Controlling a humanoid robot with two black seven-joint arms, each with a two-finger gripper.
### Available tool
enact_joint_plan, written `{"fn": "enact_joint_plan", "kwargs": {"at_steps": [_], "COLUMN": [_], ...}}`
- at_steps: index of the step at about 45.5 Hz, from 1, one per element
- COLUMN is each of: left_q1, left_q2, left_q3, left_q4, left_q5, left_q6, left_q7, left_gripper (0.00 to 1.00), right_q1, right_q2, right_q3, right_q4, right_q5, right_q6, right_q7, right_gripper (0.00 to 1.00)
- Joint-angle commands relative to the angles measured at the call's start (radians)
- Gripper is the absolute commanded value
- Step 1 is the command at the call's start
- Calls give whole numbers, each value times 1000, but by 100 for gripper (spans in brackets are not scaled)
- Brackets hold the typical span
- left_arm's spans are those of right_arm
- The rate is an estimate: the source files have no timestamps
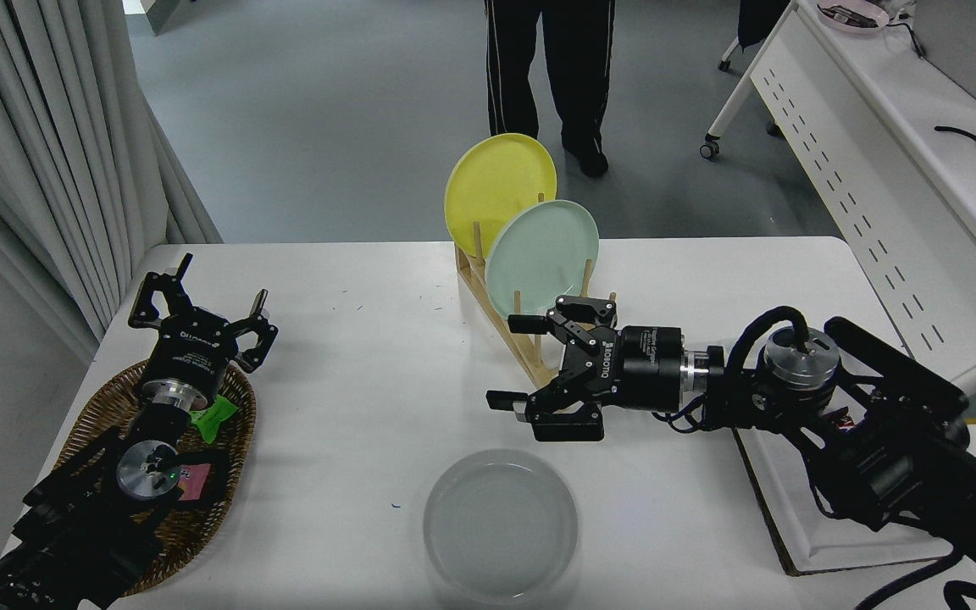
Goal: Place the plate on the table
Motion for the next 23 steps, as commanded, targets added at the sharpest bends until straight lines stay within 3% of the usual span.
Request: {"fn": "enact_joint_plan", "kwargs": {"at_steps": [1, 9, 17, 23], "left_q1": [0, 0, 0, 0], "left_q2": [0, 0, 0, 0], "left_q3": [0, 0, 0, 0], "left_q4": [0, 0, 0, 0], "left_q5": [0, 0, 0, 0], "left_q6": [0, 0, 0, 0], "left_q7": [0, 0, 1, 1], "left_gripper": [100, 100, 100, 100], "right_q1": [0, 21, 14, -8], "right_q2": [-57, -109, -140, -138], "right_q3": [72, 86, 145, 259], "right_q4": [41, 40, 3, -22], "right_q5": [-4, -30, -249, -318], "right_q6": [27, 32, 29, 47], "right_q7": [439, 486, 579, 647], "right_gripper": [100, 100, 100, 100]}}
